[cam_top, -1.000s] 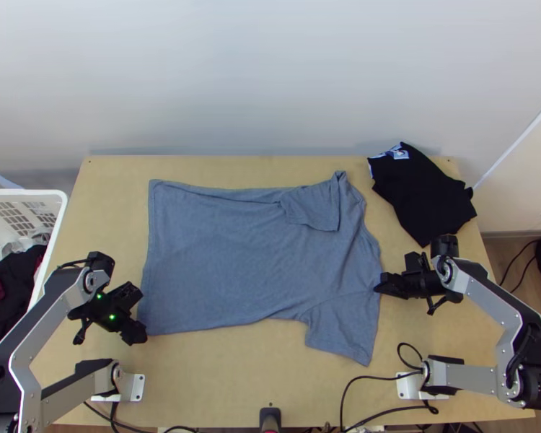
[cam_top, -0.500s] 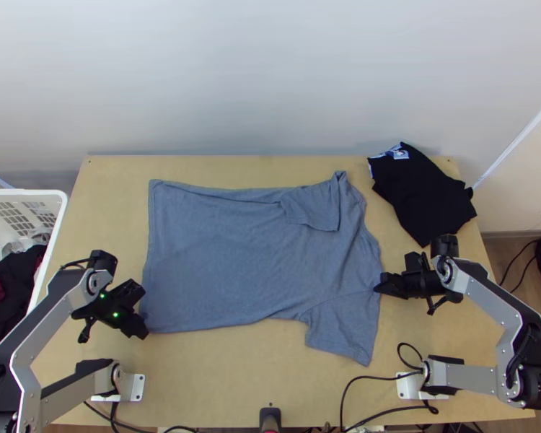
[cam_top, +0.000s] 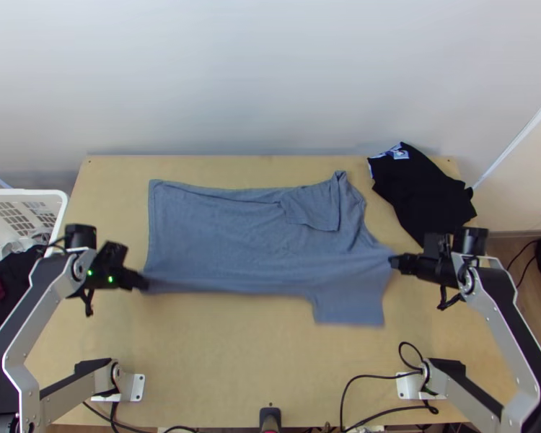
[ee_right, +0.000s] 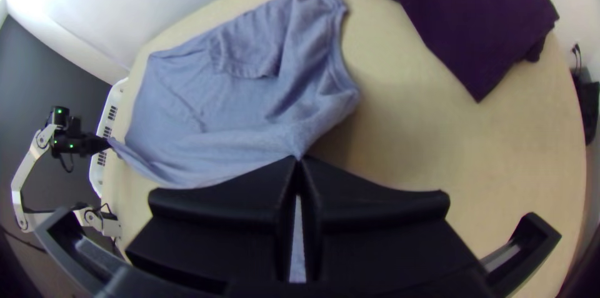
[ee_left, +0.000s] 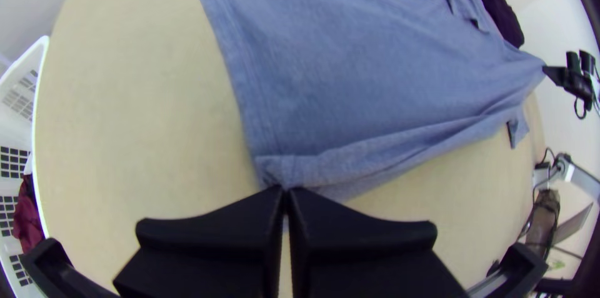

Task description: Fold the t-shirt

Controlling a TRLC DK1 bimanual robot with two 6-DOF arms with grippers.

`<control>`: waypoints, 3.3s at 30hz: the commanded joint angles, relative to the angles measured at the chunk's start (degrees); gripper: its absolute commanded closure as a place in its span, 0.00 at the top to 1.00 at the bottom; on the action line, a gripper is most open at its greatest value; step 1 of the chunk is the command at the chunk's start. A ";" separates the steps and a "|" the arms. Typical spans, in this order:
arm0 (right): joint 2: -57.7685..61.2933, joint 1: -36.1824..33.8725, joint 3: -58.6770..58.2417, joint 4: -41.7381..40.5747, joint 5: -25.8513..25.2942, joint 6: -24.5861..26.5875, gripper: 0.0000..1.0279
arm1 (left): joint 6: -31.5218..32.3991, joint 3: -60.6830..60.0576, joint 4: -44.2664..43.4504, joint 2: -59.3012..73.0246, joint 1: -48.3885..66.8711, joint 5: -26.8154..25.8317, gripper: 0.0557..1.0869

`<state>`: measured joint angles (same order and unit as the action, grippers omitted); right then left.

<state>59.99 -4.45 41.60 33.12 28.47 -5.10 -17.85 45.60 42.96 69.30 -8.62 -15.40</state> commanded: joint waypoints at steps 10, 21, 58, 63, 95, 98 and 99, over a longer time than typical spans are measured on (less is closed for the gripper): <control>-0.22 6.73 13.06 -11.24 -6.14 -3.86 0.03 | 24.97 18.73 -11.67 3.30 0.19 8.10 0.04; 15.60 6.03 36.00 -19.24 -14.76 -3.51 0.03 | 26.90 42.20 -14.31 9.01 0.36 14.78 0.03; 4.09 1.99 67.38 -9.57 -15.11 -1.66 0.03 | 19.87 59.34 -26.61 -6.81 2.47 30.16 0.03; -9.27 1.99 57.01 -9.22 -14.76 -1.49 0.03 | 19.52 50.72 -27.84 -18.15 2.65 29.81 0.03; -20.35 4.62 -4.95 -17.83 -14.49 -5.88 0.03 | 24.88 -17.30 -24.68 -45.83 6.69 20.76 0.03; -12.96 4.54 -5.22 -22.67 -14.58 -6.32 0.03 | 24.97 -17.39 -31.01 -38.71 6.69 20.76 0.03; -10.50 4.54 -5.22 -24.16 -14.58 -6.41 0.03 | 24.97 -17.30 -33.20 -35.99 6.78 20.76 0.03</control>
<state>43.79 -0.01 37.36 12.21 14.72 -10.13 6.04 29.26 14.33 27.66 -2.07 5.15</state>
